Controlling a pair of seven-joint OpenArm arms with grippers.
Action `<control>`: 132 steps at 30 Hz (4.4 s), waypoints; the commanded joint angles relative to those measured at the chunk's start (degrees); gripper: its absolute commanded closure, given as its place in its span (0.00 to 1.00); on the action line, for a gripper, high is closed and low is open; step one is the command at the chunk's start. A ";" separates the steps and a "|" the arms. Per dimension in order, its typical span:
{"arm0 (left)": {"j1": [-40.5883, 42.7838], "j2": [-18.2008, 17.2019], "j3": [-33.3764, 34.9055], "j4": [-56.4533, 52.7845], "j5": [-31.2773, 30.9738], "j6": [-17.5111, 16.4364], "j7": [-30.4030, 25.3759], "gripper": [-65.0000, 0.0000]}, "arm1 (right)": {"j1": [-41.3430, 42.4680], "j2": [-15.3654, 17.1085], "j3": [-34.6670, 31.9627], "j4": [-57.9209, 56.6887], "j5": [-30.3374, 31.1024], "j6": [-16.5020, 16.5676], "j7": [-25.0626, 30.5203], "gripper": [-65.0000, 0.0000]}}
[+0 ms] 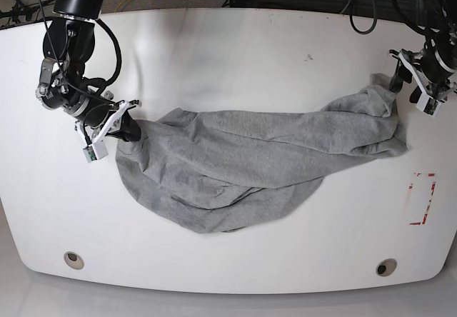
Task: Fold the T-shirt properly
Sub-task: 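Release and regrasp the shirt edge with the left gripper, then lift the shirt high with both grippers and shake it out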
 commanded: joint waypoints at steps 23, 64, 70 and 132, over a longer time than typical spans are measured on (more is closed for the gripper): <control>-7.08 4.88 -13.88 -5.45 -6.96 0.10 7.16 0.53 | 0.58 -1.47 0.33 2.57 1.04 0.15 1.28 1.00; -25.54 10.33 -2.63 -22.59 6.05 0.10 4.53 0.53 | 1.81 -2.70 0.33 0.20 0.87 0.06 2.07 1.00; -25.80 10.25 0.27 -22.59 6.14 0.10 4.35 0.53 | 1.55 -2.70 0.33 0.29 0.87 0.06 2.16 1.00; -38.38 8.66 6.60 -9.41 12.12 0.10 -2.15 1.00 | 23.08 2.92 -0.46 -10.44 0.96 0.42 3.30 1.00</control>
